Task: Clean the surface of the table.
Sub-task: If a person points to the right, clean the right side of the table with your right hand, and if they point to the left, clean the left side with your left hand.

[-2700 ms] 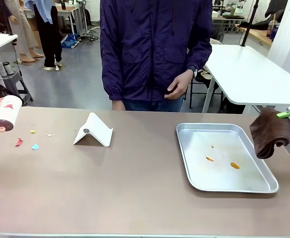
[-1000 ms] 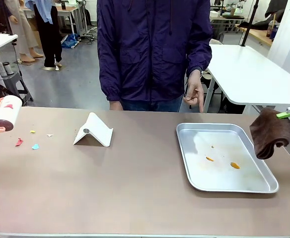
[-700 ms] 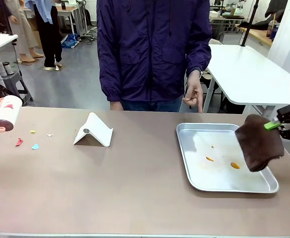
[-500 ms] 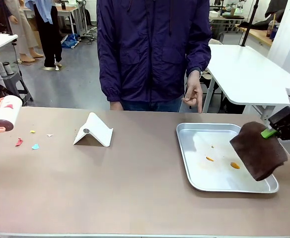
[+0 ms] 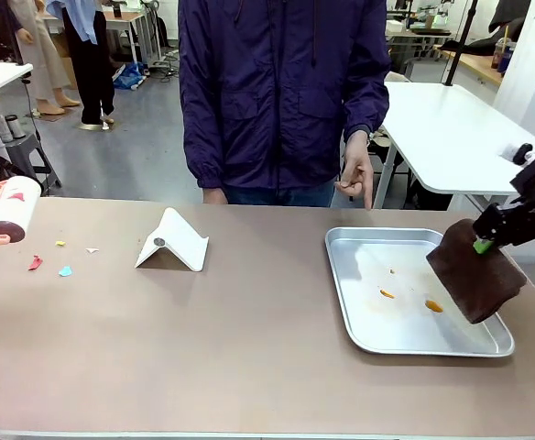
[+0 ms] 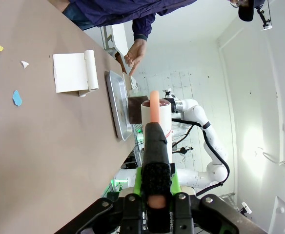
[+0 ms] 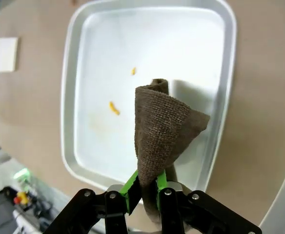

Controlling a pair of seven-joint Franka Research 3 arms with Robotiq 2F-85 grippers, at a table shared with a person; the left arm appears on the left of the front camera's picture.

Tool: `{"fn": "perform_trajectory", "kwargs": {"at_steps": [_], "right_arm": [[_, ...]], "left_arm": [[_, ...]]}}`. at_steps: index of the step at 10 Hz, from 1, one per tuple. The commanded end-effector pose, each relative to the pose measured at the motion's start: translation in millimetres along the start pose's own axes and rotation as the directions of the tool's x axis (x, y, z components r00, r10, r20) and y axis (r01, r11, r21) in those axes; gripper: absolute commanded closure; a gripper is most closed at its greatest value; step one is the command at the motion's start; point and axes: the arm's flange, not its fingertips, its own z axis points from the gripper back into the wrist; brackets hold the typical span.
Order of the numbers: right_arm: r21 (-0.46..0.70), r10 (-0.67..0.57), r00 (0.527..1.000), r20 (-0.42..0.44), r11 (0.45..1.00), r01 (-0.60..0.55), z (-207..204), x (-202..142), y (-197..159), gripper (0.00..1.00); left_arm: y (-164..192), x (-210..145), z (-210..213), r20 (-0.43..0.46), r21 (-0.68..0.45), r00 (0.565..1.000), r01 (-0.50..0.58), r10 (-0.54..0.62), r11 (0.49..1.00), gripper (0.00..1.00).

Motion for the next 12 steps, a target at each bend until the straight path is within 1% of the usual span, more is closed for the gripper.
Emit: {"fn": "perform_trajectory", "kwargs": {"at_steps": [1, 4, 5, 6, 8, 10, 12], "right_arm": [[-0.165, -0.155, 0.987, 0.046, 0.973, 0.161, -16, -1, 14, 0.87], [-0.211, -0.19, 0.982, 0.001, 0.96, 0.186, -32, 7, 16, 0.87], [-0.231, -0.207, 0.978, 0.002, 0.952, 0.202, -41, 11, 15, 0.87], [-0.235, -0.244, 0.97, 0.015, 0.942, 0.241, -53, 16, 12, 0.87], [-0.156, -0.266, 0.964, -0.011, 0.953, 0.261, -79, 22, 12, 0.87], [-0.108, -0.306, 0.952, 0.008, 0.946, 0.305, -105, 24, 15, 0.87], [-0.033, -0.314, 0.949, -0.008, 0.949, 0.313, -118, 24, 19, 0.87]], "left_arm": [[-4, -2, 1, -0.011, -0.012, 1.0, 0.019, -0.019, 1.0, 1.0], [-4, -2, 1, -0.011, -0.012, 1.0, 0.019, -0.019, 1.0, 1.0], [-4, -2, 1, -0.011, -0.012, 1.0, 0.019, -0.019, 1.0, 1.0], [-4, -2, 1, -0.011, -0.012, 1.0, 0.019, -0.019, 1.0, 1.0], [-4, -2, 1, -0.011, -0.012, 1.0, 0.019, -0.019, 1.0, 1.0], [-4, -2, 1, -0.011, -0.012, 1.0, 0.019, -0.019, 1.0, 1.0], [-4, -2, 1, -0.011, -0.012, 1.0, 0.019, -0.019, 1.0, 1.0]]}}
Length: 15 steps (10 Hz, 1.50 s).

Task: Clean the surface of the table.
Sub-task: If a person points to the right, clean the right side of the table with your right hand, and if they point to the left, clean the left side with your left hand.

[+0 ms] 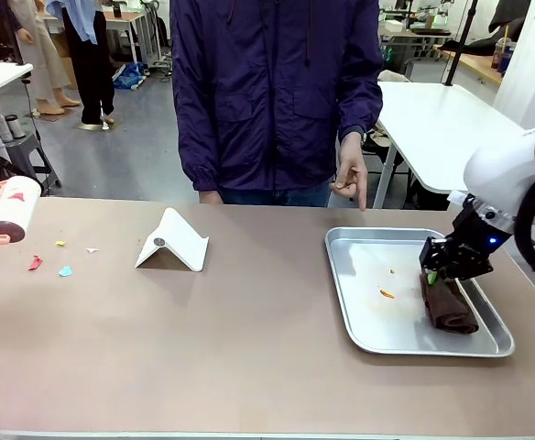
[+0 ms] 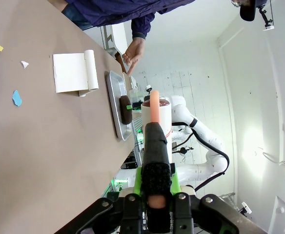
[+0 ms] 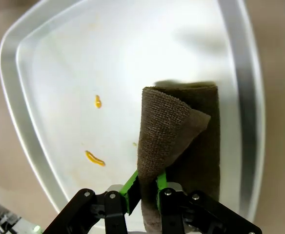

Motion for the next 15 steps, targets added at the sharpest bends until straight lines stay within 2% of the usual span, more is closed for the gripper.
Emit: {"fn": "perform_trajectory", "kwargs": {"at_steps": [1, 4, 6, 8, 11, 13, 15], "right_arm": [[0.112, 0.01, 1.0, 0.023, 0.994, -0.012, -11, 5, 9, 0.87], [0.287, 0.033, 0.999, 0.021, 0.957, -0.038, -34, 4, 23, 0.87], [0.347, 0.045, 0.999, 0.023, 0.936, -0.051, -49, 5, 34, 0.87], [0.392, 0.069, 0.996, 0.06, 0.916, -0.087, -57, 5, 49, 0.87], [0.407, 0.12, 0.989, 0.089, 0.901, -0.146, -62, 0, 63, 0.87], [0.33, 0.153, 0.985, 0.082, 0.928, -0.172, -69, -1, 65, 0.87], [0.199, 0.19, 0.976, 0.105, 0.958, -0.208, -71, -1, 63, 0.87]], "left_arm": [[-4, -2, 1, -0.011, -0.012, 1.0, 0.019, -0.019, 1.0, 1.0], [-4, -2, 1, -0.011, -0.012, 1.0, 0.019, -0.019, 1.0, 1.0], [-4, -2, 1, -0.011, -0.012, 1.0, 0.019, -0.019, 1.0, 1.0], [-4, -2, 1, -0.011, -0.012, 1.0, 0.019, -0.019, 1.0, 1.0], [-4, -2, 1, -0.011, -0.012, 1.0, 0.019, -0.019, 1.0, 1.0], [-4, -2, 1, -0.011, -0.012, 1.0, 0.019, -0.019, 1.0, 1.0], [-4, -2, 1, -0.011, -0.012, 1.0, 0.019, -0.019, 1.0, 1.0]]}}
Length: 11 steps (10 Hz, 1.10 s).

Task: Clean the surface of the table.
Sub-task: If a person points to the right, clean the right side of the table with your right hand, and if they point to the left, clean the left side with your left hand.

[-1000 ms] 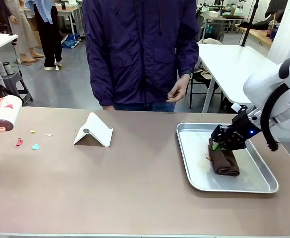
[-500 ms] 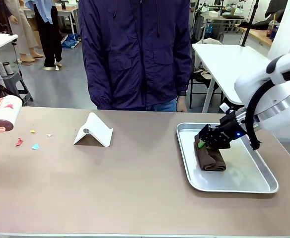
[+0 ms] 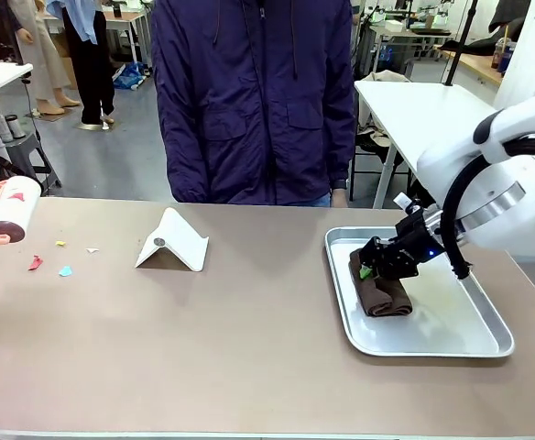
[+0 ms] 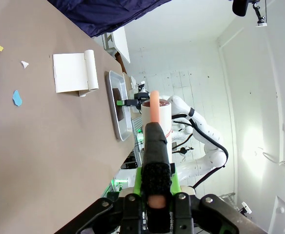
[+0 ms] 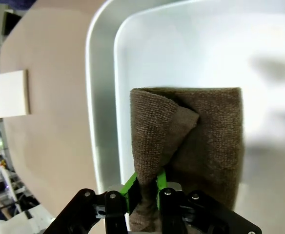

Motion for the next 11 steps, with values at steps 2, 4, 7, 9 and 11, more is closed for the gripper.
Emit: {"fn": "perform_trajectory", "kwargs": {"at_steps": [2, 4, 7, 9, 11], "right_arm": [[-0.165, 0.043, 0.998, 0.051, 0.986, -0.034, -2, 0, -7, 0.87], [-0.191, 0.044, 0.998, 0.032, 0.981, -0.037, 4, 2, -16, 0.87], [-0.217, 0.013, 0.999, 0.04, 0.976, -0.004, 23, 5, -36, 0.87], [-0.241, -0.016, 0.996, 0.09, 0.97, 0.037, 38, 5, -53, 0.87], [-0.243, -0.058, 0.989, 0.138, 0.966, 0.091, 53, 4, -69, 0.87]], "left_arm": [[-4, -2, 1, -0.011, -0.012, 1.0, 0.019, -0.019, 1.0, 1.0], [-4, -2, 1, -0.011, -0.012, 1.0, 0.019, -0.019, 1.0, 1.0], [-4, -2, 1, -0.011, -0.012, 1.0, 0.019, -0.019, 1.0, 1.0], [-4, -2, 1, -0.011, -0.012, 1.0, 0.019, -0.019, 1.0, 1.0], [-4, -2, 1, -0.011, -0.012, 1.0, 0.019, -0.019, 1.0, 1.0]]}}
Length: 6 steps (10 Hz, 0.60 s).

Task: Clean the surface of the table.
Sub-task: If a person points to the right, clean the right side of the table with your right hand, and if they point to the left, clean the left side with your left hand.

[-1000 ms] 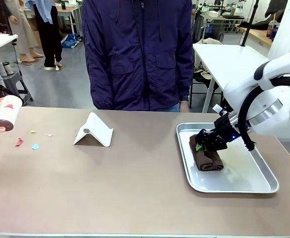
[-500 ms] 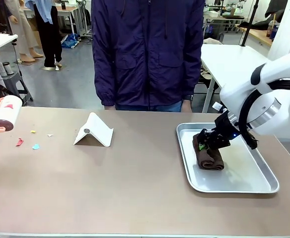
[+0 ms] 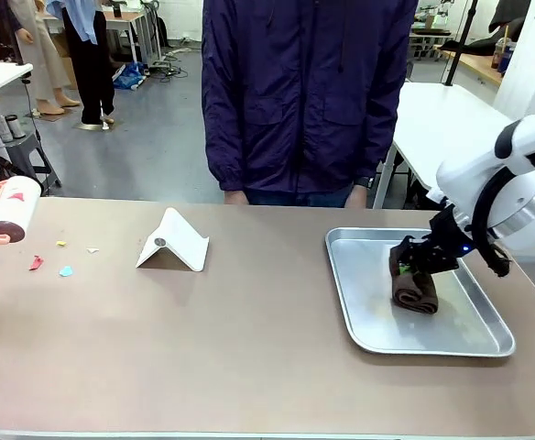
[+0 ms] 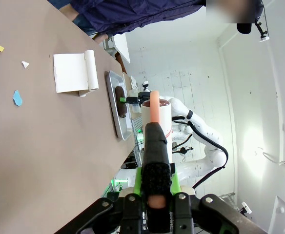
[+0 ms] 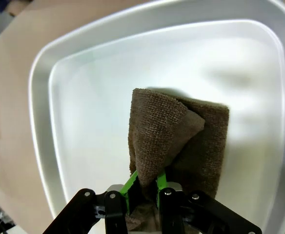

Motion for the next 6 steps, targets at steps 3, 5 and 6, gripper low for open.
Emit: {"fn": "perform_trajectory", "kwargs": {"at_steps": [3, 5, 6], "right_arm": [[-0.023, -0.065, 0.997, 0.05, 0.998, 0.066, 14, -5, -31, 0.87], [0.195, -0.045, 0.999, 0.015, 0.98, 0.042, 20, -3, -36, 0.87], [0.287, -0.058, 0.998, 0.027, 0.957, 0.048, 28, -2, -41, 0.87]], "left_arm": [[-4, -2, 1, -0.011, -0.012, 1.0, 0.019, -0.019, 1.0, 1.0], [-4, -2, 1, -0.011, -0.012, 1.0, 0.019, -0.019, 1.0, 1.0], [-4, -2, 1, -0.011, -0.012, 1.0, 0.019, -0.019, 1.0, 1.0]]}}
